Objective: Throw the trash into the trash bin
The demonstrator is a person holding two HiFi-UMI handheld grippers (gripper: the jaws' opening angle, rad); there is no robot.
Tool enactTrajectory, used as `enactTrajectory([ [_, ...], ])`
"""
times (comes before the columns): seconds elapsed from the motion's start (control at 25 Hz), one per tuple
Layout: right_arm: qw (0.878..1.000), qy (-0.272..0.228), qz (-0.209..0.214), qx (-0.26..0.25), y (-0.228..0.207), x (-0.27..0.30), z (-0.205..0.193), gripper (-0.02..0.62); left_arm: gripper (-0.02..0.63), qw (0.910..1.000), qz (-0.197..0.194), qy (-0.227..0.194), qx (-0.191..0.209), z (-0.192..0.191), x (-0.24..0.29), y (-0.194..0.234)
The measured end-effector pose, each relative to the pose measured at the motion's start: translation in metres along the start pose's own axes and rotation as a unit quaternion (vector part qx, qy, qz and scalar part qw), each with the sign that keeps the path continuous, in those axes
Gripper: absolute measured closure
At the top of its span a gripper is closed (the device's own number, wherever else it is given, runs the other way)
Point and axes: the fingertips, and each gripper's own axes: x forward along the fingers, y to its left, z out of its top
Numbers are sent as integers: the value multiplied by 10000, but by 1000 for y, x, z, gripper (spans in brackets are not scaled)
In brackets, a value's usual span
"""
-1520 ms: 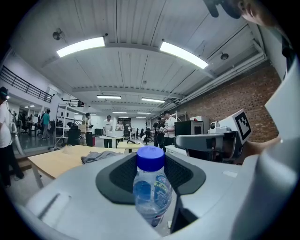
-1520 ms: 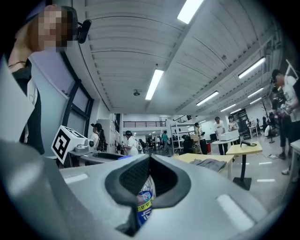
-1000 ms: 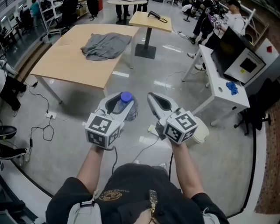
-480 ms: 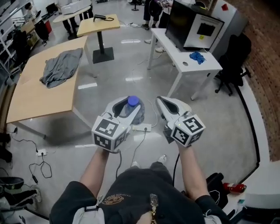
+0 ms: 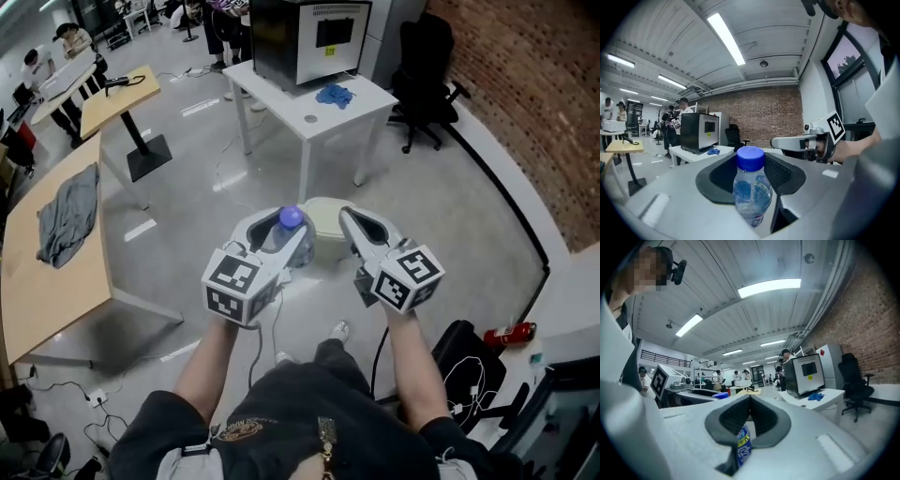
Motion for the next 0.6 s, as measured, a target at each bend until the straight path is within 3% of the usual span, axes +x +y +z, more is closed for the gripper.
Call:
enactTrajectory([
  [0.28,9981,-45,-598,104,-76,-47,0,592,417,9986,-516,69,-38,0,69,-39],
  [0.6,9969,2,-727,307,-150,-59,-11,592,417,9973,-666,258,-158,-12,143,-57],
])
